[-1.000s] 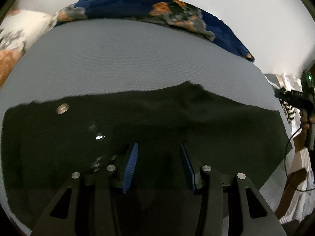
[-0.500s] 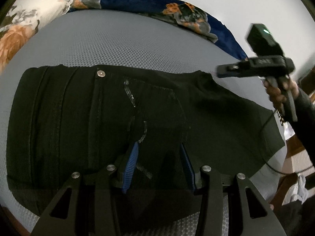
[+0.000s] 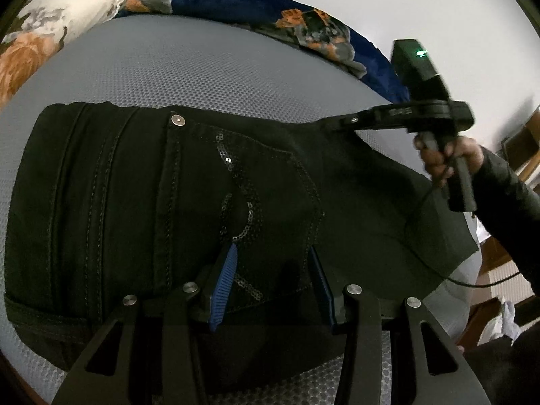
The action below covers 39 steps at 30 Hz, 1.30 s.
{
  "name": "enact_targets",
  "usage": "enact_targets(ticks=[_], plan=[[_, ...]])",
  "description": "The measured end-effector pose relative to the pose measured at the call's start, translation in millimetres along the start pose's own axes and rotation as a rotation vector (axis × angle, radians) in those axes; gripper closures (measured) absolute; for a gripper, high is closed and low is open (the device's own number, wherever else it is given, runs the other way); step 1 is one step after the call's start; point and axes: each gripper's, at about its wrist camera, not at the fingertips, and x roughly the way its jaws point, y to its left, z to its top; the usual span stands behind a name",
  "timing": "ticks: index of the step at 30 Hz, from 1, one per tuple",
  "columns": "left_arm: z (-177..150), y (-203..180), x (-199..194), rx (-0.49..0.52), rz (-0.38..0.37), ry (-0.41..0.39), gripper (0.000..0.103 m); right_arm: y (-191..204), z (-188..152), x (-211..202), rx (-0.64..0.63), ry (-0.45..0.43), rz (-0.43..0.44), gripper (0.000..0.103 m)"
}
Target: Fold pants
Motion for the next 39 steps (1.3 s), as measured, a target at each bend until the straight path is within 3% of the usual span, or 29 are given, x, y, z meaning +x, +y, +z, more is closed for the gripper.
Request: enact_targets(ticks=[3, 5, 8, 11, 17, 22, 28, 31, 33, 39], plan=[[0.1, -0.4, 0.2, -0.001, 0.003, 0.006, 0.058, -1.6, 0.4, -5.6, 0.038, -0.026, -0.006, 0.087], [4.3, -2.4, 0.5, -0.008, 0.014, 0.019, 0.058, -0.4, -0.4, -15.5, 0.042, -0.042, -0.040, 0.070], [16.9, -18.7, -9.7, 0.043, 0.041, -0.026, 0.058, -5.1, -10.2, -49.8, 0.058, -0.120, -0.074, 0.070], [32.4, -38.3, -15.4, 0.107, 0.017, -0.074, 0.058, -11.5, -32.2, -83.1, 0.098, -0.174, -0.143, 0.066], [66.6, -86.2, 23.9, 0.249, -0.041, -0.059, 0.058, -44.2, -90.7, -120.8, 0.213, -0.189, -0.270, 0.065], [92.8, -107.6, 73.3, 0.291, -0.085, 0.001, 0.058, -68.6, -121.4, -128.3, 0.299, -0.202, -0.351, 0.065], [110.3, -112.7, 108.8, 0.292, -0.070, 0.035, 0.063, -83.8, -124.5, -117.6, 0.326, -0.216, -0.440, 0.066], [113.7, -108.9, 122.7, 0.284, -0.049, 0.058, 0.072, -92.6, -124.1, -108.9, 0.316, -0.227, -0.499, 0.070], [114.9, -106.9, 132.0, 0.273, -0.040, 0.071, 0.079, -98.8, -124.8, -108.3, 0.323, -0.254, -0.495, 0.070], [119.8, -104.4, 137.6, 0.232, -0.036, 0.076, 0.081, -108.8, -128.4, -118.1, 0.372, -0.280, -0.479, 0.068]])
